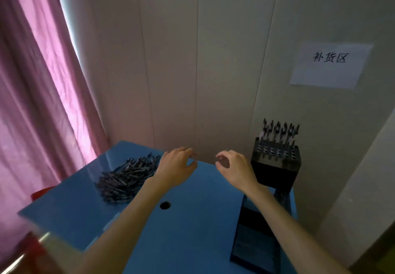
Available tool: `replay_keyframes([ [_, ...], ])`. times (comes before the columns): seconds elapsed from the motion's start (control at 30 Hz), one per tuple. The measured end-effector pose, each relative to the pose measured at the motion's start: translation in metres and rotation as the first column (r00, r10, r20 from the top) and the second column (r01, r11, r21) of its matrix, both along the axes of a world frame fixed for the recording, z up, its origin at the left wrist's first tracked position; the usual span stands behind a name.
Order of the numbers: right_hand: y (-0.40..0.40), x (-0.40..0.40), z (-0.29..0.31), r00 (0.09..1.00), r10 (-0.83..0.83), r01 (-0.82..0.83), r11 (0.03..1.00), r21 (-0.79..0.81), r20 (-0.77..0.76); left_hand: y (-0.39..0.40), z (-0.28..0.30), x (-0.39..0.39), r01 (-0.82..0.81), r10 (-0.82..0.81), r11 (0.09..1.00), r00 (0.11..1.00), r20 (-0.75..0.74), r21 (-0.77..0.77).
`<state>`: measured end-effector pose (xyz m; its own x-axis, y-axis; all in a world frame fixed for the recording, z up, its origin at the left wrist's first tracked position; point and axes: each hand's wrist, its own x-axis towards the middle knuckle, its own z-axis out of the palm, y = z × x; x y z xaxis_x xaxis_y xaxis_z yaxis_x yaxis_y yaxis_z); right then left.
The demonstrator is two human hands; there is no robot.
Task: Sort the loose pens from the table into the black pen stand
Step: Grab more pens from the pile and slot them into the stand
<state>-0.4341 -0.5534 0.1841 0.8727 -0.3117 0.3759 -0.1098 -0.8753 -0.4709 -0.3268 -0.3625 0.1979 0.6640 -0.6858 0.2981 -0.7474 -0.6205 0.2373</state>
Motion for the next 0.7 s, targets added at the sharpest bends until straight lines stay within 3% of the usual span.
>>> replay_keyframes([
  [0.7,0.278,0.156,-0.065,0.98,0.007,0.002,0.999,0.046,-0.198,0.316,-0.077,0.16,-0.115,0.097,0.991,0.966,-0.238,-0.065],
])
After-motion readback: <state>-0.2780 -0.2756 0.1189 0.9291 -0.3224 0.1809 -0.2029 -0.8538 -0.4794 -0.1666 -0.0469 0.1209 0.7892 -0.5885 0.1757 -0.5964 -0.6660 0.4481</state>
